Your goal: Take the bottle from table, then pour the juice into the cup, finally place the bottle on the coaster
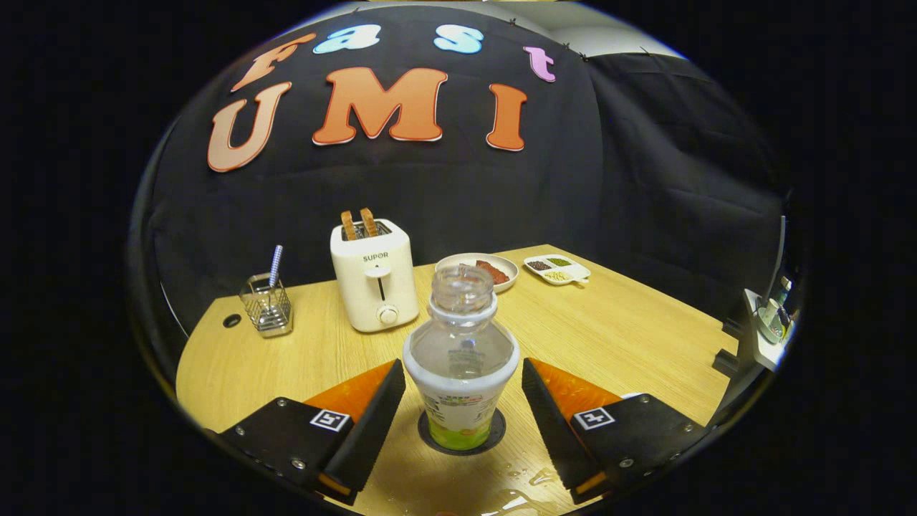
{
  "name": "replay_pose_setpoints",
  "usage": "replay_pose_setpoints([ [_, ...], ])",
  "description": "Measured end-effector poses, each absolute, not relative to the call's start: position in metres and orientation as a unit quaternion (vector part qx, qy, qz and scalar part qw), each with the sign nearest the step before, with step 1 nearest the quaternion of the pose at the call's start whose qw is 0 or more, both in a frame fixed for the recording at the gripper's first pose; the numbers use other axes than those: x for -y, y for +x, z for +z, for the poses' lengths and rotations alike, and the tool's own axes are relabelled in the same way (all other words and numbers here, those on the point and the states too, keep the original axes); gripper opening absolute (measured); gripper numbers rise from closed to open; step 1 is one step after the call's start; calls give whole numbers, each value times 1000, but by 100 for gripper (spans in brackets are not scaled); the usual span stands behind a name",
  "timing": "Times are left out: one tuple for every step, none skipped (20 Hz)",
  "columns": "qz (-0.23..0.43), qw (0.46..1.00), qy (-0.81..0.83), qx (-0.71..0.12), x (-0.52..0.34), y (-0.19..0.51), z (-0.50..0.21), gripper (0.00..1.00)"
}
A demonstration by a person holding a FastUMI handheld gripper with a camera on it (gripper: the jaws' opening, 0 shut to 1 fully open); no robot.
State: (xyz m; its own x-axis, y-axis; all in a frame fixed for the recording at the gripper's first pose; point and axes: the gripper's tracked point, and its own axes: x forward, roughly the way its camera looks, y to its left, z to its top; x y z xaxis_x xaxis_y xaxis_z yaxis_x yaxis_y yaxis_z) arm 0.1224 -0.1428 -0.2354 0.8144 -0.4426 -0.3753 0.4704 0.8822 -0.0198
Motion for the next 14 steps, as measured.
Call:
replay_pose_setpoints([
  [-235,955,41,-176,142,120,-225,97],
  [-234,957,44,-165,142,117,-214,97],
  [-230,959,48,-157,141,113,-204,97],
  [-230,961,51,-146,141,108,-192,97],
  [-227,963,53,-135,140,102,-178,97],
  [-225,965,53,-121,139,96,-162,97],
  [-222,968,51,-108,136,90,-145,97],
  [-218,970,50,-94,133,83,-128,97],
  [-211,973,54,-79,127,78,-109,97],
  [-197,976,61,-65,118,73,-93,97],
  [-181,980,70,-50,107,68,-77,97],
  [-168,982,77,-44,97,61,-67,97],
  [-162,983,76,-39,90,53,-58,97],
  [-151,985,78,-35,82,46,-49,96],
])
